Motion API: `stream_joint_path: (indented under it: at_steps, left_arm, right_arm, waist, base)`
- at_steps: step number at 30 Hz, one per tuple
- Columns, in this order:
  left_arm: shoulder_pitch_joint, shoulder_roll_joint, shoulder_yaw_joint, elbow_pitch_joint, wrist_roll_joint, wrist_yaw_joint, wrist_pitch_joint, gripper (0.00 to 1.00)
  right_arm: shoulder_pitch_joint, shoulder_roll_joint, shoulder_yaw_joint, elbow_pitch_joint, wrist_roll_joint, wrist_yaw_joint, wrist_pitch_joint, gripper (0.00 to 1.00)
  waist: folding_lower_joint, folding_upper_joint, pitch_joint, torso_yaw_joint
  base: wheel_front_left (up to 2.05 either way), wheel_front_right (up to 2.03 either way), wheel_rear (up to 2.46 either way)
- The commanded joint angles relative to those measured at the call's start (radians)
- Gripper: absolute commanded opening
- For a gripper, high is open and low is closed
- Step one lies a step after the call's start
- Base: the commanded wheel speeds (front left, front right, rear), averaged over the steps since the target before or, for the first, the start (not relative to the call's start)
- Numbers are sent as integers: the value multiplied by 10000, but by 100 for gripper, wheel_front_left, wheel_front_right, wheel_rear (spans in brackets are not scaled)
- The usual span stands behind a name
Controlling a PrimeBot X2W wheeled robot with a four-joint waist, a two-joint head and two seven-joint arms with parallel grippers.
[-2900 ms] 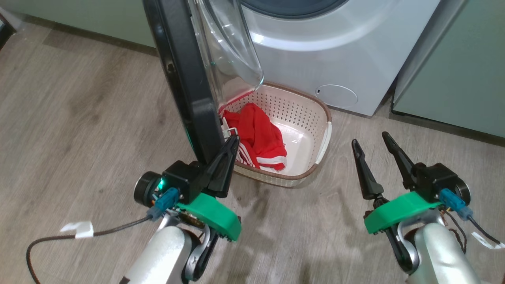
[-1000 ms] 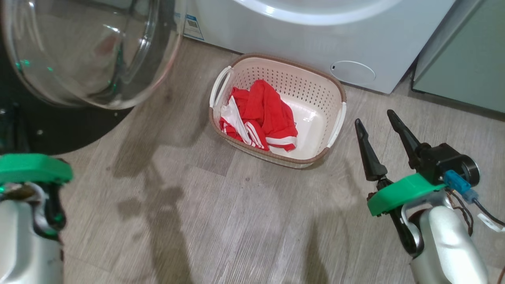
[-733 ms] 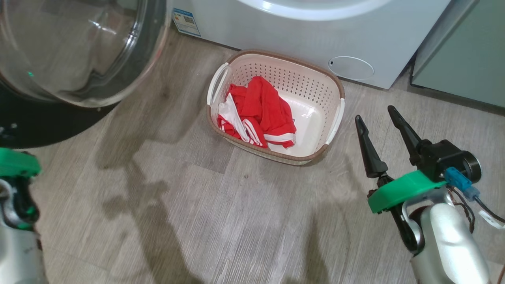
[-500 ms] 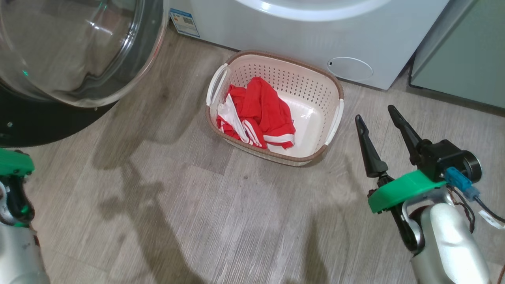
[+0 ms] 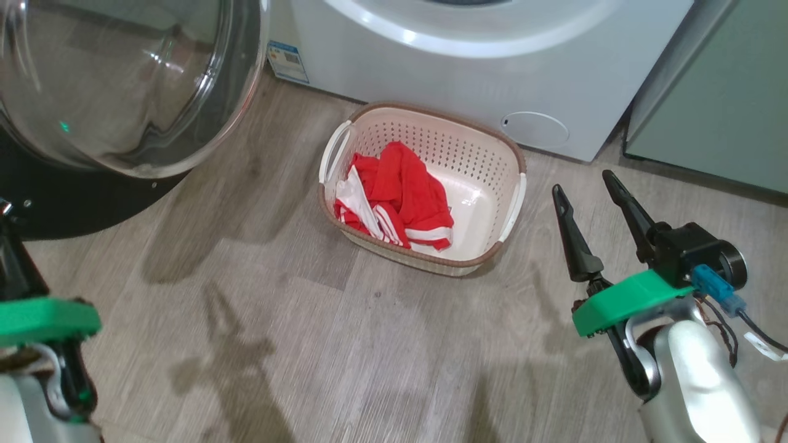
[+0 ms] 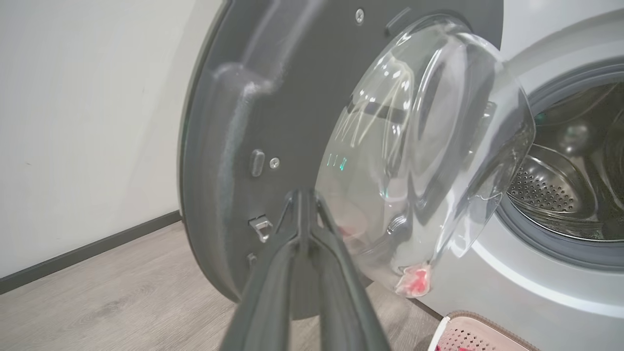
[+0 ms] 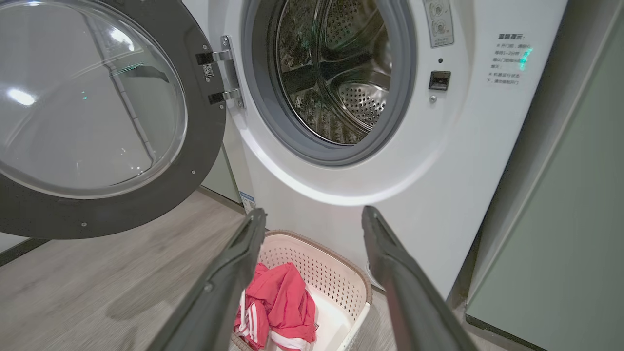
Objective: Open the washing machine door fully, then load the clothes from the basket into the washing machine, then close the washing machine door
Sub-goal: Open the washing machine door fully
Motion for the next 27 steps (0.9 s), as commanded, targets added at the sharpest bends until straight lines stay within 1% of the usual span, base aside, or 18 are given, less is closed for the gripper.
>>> stream_joint_path:
  at_steps: [1,2,8,12,14,19,23,27]
  left_arm:
    - [-70,247,193,-456,74,-57,-93,85]
    - [130,205,94,-696,95,-52,-93,100]
    - [1128,107,-921,-1717,82,60,-93,100]
    - [1500,98,-1725,-2163,1,210,-73,100]
    - [1574,96,-2124,-2326,75,211,-29,100]
    - [1591,95,-2917,-2401,244,253,177,100]
    - [1507,95,-3178,-2224,296,362,197,100]
    - [1521,104,-3404,-2031,418,347,167,100]
  right_arm:
    - [-53,84,195,-288,56,0,-113,100]
    - [-41,90,188,-271,75,0,-134,100]
    - [22,114,76,-172,118,0,-258,100]
    - [51,123,9,-113,151,0,-332,100]
    - [70,125,2,-91,230,0,-373,100]
    - [180,127,-52,30,400,0,-496,100]
    - [340,128,-79,111,536,0,-586,100]
    - [527,128,-77,168,618,0,-643,100]
  waist:
    - [0,0,-51,-33]
    - [0,0,-86,-62]
    - [0,0,-275,-328]
    - [0,0,-349,-672]
    - [0,0,-372,-882]
    - [0,0,-562,-1513]
    - [0,0,-791,-2032]
    - [0,0,-1022,-2493]
  base:
    - [0,0,0]
    - [0,0,0]
    - [0,0,0]
    - [0,0,0]
    - [0,0,0]
    - [0,0,0]
    - [0,0,0]
    - [0,0,0]
